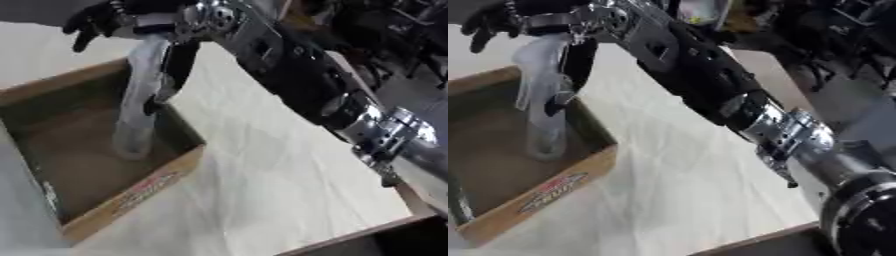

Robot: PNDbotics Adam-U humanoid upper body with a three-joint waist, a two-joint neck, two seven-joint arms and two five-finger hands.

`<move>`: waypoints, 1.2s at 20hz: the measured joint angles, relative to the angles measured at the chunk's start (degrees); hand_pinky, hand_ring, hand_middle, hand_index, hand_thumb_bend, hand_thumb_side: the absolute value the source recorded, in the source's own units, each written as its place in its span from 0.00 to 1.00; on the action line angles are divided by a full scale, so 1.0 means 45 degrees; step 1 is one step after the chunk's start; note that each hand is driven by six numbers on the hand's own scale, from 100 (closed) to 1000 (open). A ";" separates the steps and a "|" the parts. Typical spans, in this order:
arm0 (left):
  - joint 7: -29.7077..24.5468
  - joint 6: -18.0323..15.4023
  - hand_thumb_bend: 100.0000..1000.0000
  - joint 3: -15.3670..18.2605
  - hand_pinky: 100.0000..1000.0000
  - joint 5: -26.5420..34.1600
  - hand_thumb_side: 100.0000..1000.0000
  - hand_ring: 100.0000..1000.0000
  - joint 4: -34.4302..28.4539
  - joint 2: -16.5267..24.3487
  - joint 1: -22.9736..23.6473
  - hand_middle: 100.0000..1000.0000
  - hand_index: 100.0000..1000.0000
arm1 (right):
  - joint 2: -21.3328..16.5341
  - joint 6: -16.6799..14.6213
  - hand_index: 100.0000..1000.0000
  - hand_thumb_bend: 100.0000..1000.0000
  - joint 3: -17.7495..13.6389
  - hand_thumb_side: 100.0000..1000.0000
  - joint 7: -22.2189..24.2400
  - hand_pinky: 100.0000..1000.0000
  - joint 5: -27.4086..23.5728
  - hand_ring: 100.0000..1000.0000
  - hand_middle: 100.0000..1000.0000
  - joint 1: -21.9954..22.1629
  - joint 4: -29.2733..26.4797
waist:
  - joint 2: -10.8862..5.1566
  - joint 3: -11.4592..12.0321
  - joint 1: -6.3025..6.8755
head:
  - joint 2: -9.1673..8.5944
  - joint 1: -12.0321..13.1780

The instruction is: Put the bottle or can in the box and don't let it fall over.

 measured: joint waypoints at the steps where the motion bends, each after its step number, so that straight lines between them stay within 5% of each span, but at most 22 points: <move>1: -0.0004 -0.0001 0.01 0.0000 0.62 -0.0002 0.72 0.35 0.0000 0.0000 0.0000 0.63 0.79 | -0.0001 0.0045 0.91 0.45 0.0000 0.05 0.0086 0.85 -0.0157 1.00 0.99 0.0000 -0.0004 | 0.0000 -0.0013 0.0004 | 0.0000 0.0006; 9: -0.0034 0.0028 0.01 0.0035 0.62 -0.0059 0.72 0.35 0.0000 0.0003 0.0117 0.63 0.79 | -0.0377 0.0284 0.91 0.48 -0.0231 0.04 0.0285 0.85 -0.1021 1.00 0.98 0.0225 -0.0145 | -0.0077 -0.0239 0.0014 | 0.0007 0.0116; 24: 0.0039 -0.0011 0.01 0.0145 0.62 -0.0093 0.72 0.35 0.0000 0.0020 0.0525 0.63 0.79 | -0.1482 0.0602 0.91 0.46 -0.1498 0.06 -0.1637 0.82 -0.2242 0.99 0.95 0.0698 0.0074 | -0.0288 -0.1003 0.0361 | 0.0126 0.0636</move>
